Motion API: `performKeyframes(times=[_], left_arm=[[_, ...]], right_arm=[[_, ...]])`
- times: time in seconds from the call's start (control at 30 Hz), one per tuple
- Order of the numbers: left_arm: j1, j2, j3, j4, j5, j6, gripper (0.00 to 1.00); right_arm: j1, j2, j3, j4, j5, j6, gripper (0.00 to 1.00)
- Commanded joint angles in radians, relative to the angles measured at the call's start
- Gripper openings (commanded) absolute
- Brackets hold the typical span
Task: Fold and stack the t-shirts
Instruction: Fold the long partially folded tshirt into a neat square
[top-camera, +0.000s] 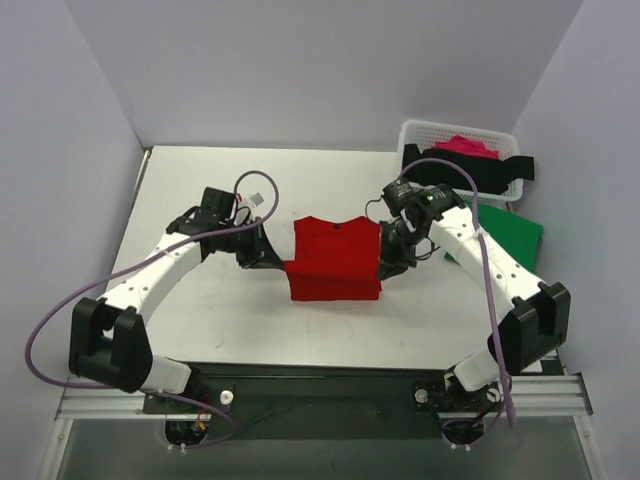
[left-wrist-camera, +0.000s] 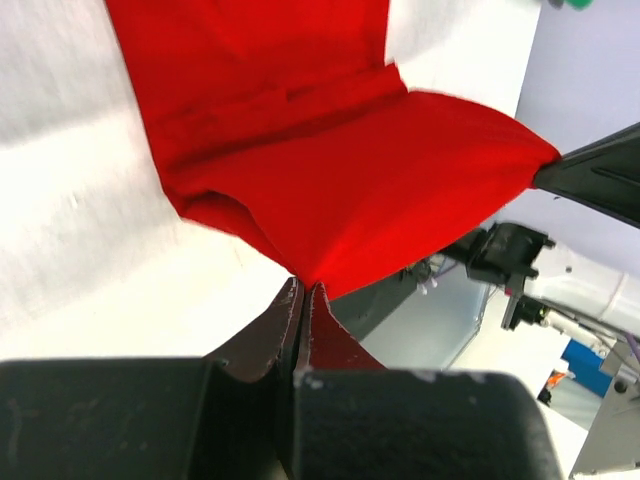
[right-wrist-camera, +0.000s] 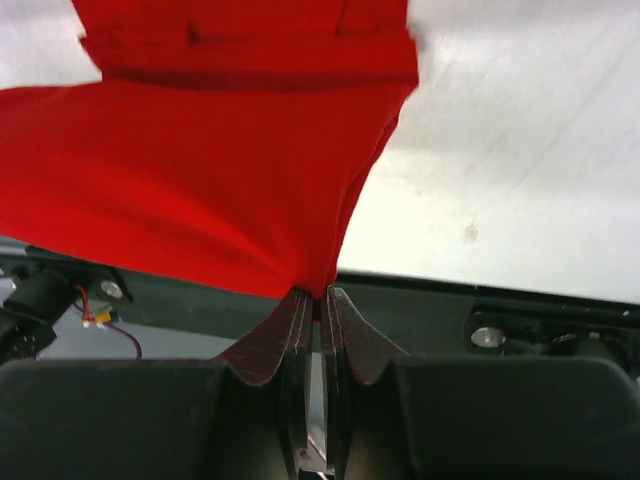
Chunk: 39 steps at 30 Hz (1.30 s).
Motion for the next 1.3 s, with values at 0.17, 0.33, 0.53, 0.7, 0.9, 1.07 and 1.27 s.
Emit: performKeyframes(times=[0.17,0.33,0.53,0.7,0.9,1.07,1.27], left_arm=[[-0.046,-0.247,-0.134,-0.118,-0.013,0.003,0.00],[-0.063,-0.370,-0.188,-0.201,-0.044,-0.030,0.00],[-0.086,-0.504,-0.192,-0.324,-0.061,-0.055,0.00],[-0.103,-0.594,-0.180,-0.424,-0.061,-0.070,0.00],[-0.106,-0.648,-0.175,-0.477,-0.067,-0.075,0.00],[-0.106,-0.613,-0.174,-0.459,-0.070,-0.044,0.00],[-0.104,-0.554,-0.162,-0.413,-0.064,-0.026,0.00]], right_arm=[[0.153,-0.197,-0.191,-0.079,0.026,0.178,0.00],[0.234,-0.312,-0.280,-0.086,0.043,0.277,0.00],[0.381,-0.378,-0.320,-0.102,0.062,0.409,0.00],[0.481,-0.383,-0.302,-0.131,0.097,0.481,0.00],[0.524,-0.390,-0.278,-0.145,0.122,0.518,0.00],[0.521,-0.381,-0.270,-0.143,0.138,0.516,0.00],[0.501,-0.367,-0.265,-0.145,0.158,0.499,0.00]])
